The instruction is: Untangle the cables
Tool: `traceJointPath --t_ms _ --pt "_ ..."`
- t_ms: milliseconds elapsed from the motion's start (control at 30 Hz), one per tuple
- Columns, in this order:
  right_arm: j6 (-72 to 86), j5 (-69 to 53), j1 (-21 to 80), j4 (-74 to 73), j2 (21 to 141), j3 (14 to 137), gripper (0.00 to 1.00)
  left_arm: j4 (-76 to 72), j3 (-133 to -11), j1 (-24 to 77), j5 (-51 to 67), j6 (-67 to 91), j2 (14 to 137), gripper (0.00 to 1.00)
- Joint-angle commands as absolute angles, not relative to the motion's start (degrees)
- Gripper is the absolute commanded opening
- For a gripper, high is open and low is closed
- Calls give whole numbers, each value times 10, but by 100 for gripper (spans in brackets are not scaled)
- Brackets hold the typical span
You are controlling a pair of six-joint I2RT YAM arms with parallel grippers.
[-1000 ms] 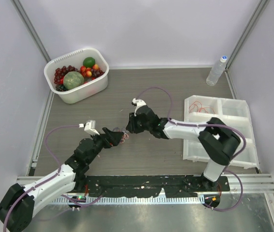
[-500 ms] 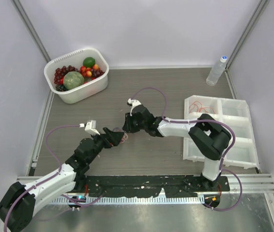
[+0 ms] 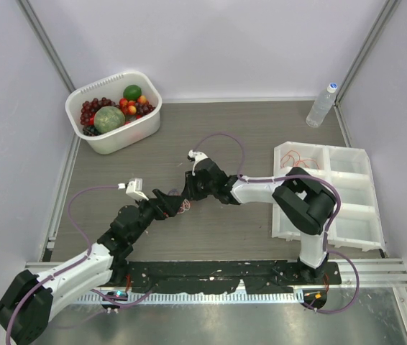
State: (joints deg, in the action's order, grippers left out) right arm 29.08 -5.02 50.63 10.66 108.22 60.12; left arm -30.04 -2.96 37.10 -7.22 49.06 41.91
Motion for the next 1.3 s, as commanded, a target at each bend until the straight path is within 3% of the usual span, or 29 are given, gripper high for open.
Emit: traceJointPath --t_ms 0,233,300,367,700,900,1167,1267 --pt "292 -24 509 123 1080 623 30 -332 -7 370 -69 480 423 88" --pt "291 -28 508 128 1097 634 28 -333 -11 370 -69 479 433 88" --pt "294 -30 509 135 1094 634 19 -332 -13 370 -69 479 436 88" --pt "292 -22 509 140 1084 630 1 -330 -14 369 -68 478 438 88" --pt "314 28 509 113 917 553 1 -308 -33 369 -70 476 458 88" --pt "319 21 509 88 828 514 1 -259 -97 370 -3 444 493 88" --pt "319 33 509 54 741 490 1 -146 -142 370 112 419 405 86" --pt "322 30 509 42 716 494 1 -125 -159 369 138 395 375 90"
